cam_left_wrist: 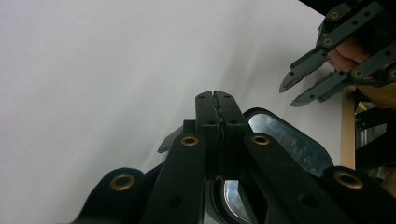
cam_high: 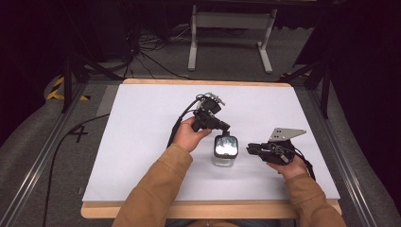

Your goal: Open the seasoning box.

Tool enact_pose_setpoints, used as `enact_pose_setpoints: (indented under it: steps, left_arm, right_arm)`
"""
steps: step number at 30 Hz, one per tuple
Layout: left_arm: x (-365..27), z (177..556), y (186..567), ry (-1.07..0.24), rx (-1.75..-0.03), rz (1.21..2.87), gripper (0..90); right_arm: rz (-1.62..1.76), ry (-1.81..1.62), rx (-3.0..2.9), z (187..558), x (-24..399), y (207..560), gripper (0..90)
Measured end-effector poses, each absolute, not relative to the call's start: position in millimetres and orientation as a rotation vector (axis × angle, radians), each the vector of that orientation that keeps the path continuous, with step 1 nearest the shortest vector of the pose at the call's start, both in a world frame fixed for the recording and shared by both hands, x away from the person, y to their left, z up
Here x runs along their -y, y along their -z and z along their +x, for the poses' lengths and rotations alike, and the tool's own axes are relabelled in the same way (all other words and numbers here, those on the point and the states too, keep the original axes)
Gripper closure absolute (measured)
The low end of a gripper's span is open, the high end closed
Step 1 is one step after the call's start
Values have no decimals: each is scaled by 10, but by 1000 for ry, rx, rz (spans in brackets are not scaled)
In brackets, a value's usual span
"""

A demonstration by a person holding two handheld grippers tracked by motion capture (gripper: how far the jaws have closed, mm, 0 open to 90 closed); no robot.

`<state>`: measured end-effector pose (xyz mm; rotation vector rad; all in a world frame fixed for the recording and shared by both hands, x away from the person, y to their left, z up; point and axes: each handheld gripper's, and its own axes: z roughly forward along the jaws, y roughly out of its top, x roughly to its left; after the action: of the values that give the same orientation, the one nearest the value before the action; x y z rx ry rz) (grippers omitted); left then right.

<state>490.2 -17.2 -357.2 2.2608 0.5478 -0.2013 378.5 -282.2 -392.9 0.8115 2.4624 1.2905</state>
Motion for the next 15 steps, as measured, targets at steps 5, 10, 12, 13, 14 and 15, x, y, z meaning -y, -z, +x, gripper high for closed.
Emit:
enact_pose_setpoints:
  steps: [5,10,12,13,14,15]
  left_arm:
    - [171,4910,3577,207,-554,2255,896]
    - [168,4918,3583,212,-557,2252,896]
    - [169,4917,3585,215,-567,2251,896]
    - [171,4920,3587,213,-566,2250,896]
    - [173,4922,3586,211,-567,2252,896]
    - [177,4920,3587,207,-570,2252,896]
  right_arm:
    - [790,-1296,-2468,3768,2802,3907,795]
    - [756,-1285,-2499,3740,2769,3893,854]
    - [725,-1277,-2529,3723,2736,3890,877]
    - [715,-1276,-2533,3715,2720,3885,878]
    - [707,-1280,-2537,3704,2701,3874,882]
    - [695,-1286,-2543,3692,2680,3859,886]
